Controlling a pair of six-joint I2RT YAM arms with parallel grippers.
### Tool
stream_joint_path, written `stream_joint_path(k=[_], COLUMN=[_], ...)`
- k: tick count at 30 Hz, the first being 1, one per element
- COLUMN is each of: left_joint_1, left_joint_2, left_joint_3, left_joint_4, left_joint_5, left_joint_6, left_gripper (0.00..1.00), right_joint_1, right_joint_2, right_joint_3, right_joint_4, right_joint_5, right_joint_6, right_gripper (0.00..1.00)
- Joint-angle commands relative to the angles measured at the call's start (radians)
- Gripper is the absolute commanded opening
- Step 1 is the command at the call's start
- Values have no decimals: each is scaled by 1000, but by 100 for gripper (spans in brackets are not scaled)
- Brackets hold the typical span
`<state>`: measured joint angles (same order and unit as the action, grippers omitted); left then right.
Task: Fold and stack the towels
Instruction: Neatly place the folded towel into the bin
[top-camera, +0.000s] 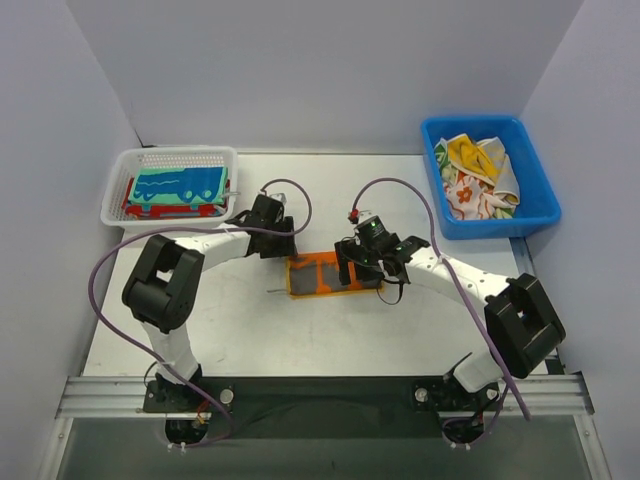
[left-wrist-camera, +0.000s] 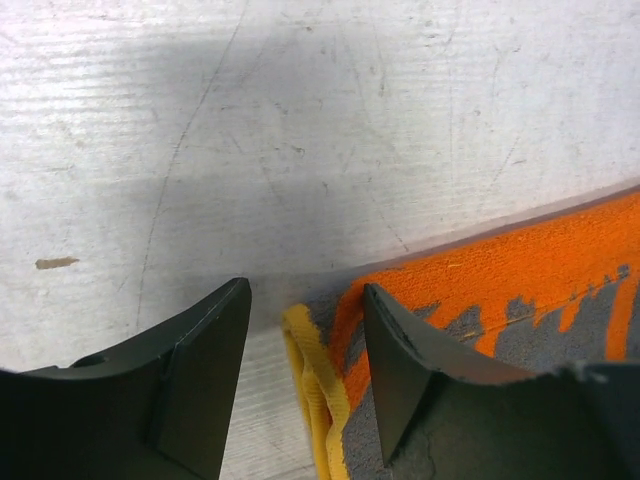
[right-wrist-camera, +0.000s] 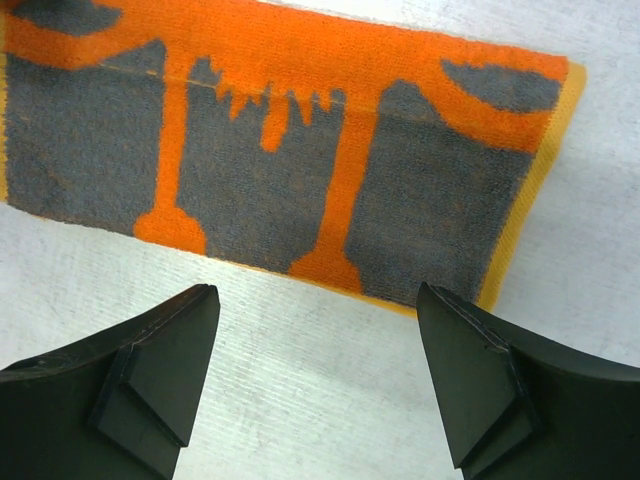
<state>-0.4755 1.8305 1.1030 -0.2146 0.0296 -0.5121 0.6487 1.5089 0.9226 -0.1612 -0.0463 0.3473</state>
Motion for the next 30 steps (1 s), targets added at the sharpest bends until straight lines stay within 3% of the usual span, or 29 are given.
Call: stream_joint_path(k=[1,17,25,30], left_joint_1=[6,14,15,12], left_joint_2=[33,1,-14,-46], left_joint_3=[1,-147,-167,-186], left_joint_4=[7,43,44,46], left_joint_5=[38,81,89,110], left_joint_6=[29,6,6,-2], left_gripper=[60,53,31,6], right_joint_1=[2,2,2,5], right_joint_2=[-24,-38,-42,-52], right_joint_3=[-11,-24,-24,-31], right_joint_4=[23,29,42,63], right_joint_5=[-17,-43,-66,-82], right_joint_6=[-11,-14,-13,1], right_gripper=[81,81,81,81])
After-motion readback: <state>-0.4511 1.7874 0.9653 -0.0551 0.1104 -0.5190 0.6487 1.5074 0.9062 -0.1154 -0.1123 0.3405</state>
